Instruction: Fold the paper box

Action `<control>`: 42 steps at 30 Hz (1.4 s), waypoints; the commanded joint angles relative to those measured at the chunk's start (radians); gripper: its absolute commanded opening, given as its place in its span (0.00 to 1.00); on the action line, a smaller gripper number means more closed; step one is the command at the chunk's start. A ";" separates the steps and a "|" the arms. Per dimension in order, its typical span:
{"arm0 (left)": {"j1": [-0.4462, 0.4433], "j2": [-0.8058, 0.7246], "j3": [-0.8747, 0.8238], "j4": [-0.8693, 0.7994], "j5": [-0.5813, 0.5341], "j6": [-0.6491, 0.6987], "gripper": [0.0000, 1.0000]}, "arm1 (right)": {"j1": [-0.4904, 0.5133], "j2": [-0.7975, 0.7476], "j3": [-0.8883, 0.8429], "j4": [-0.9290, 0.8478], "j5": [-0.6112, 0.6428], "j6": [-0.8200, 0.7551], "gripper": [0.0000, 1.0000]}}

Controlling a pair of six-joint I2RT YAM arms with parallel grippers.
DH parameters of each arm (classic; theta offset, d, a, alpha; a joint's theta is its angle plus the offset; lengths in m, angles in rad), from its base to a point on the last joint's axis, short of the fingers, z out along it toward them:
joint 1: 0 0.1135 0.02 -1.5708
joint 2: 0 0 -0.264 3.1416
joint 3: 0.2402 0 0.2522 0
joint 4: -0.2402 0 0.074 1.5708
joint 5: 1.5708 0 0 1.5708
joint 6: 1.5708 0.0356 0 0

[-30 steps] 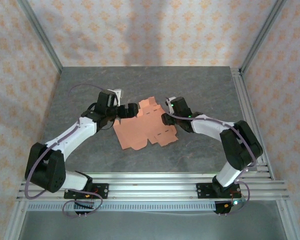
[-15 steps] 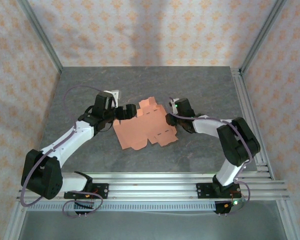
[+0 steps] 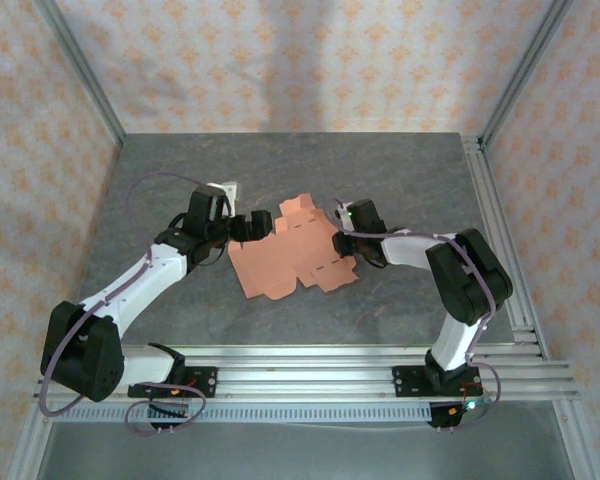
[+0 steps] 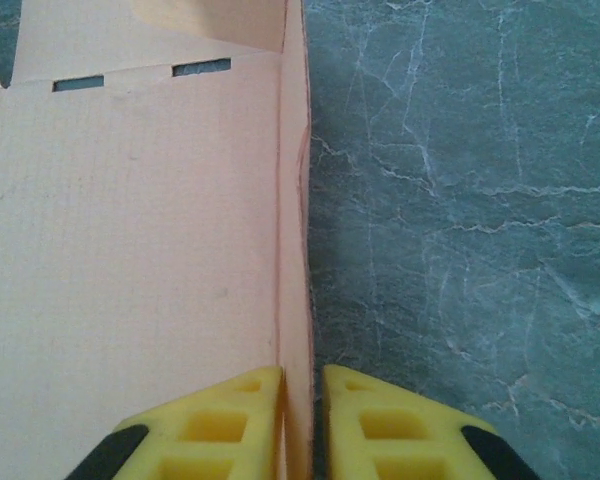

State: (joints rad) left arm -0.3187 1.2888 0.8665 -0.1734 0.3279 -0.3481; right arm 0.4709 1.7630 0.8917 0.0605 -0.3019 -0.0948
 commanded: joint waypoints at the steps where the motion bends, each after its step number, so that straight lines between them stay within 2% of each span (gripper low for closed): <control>1: 0.006 -0.031 0.016 -0.023 -0.028 0.026 1.00 | -0.009 0.019 0.041 -0.047 -0.010 -0.037 0.13; 4: 0.006 -0.027 0.016 -0.023 -0.029 0.025 1.00 | -0.009 0.018 0.055 -0.074 -0.019 -0.050 0.00; 10: 0.010 -0.017 0.023 -0.017 -0.071 -0.020 1.00 | -0.006 -0.017 0.082 -0.128 -0.031 -0.070 0.00; 15: 0.053 0.054 0.055 0.019 -0.089 -0.104 1.00 | 0.022 -0.068 0.099 -0.140 0.029 -0.105 0.00; 20: 0.127 0.156 0.115 0.046 -0.046 -0.151 1.00 | 0.120 -0.069 0.156 -0.207 0.265 -0.265 0.00; 28: 0.193 0.217 0.134 0.072 -0.058 -0.170 1.00 | 0.254 -0.056 0.167 -0.142 0.567 -0.517 0.00; 34: 0.231 0.300 0.167 0.069 -0.040 -0.126 1.00 | 0.346 -0.070 0.095 -0.005 0.746 -0.664 0.00; 36: 0.248 0.326 0.174 0.073 -0.031 -0.130 0.97 | 0.369 -0.065 0.076 0.047 0.795 -0.703 0.00; 42: 0.281 0.391 0.210 0.088 0.003 -0.126 0.94 | 0.419 -0.018 -0.003 0.292 0.926 -0.880 0.00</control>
State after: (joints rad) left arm -0.0429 1.6714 1.0348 -0.1143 0.3103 -0.4961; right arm 0.8761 1.7260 0.9241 0.1871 0.4942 -0.8471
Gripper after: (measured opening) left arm 0.938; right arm 0.050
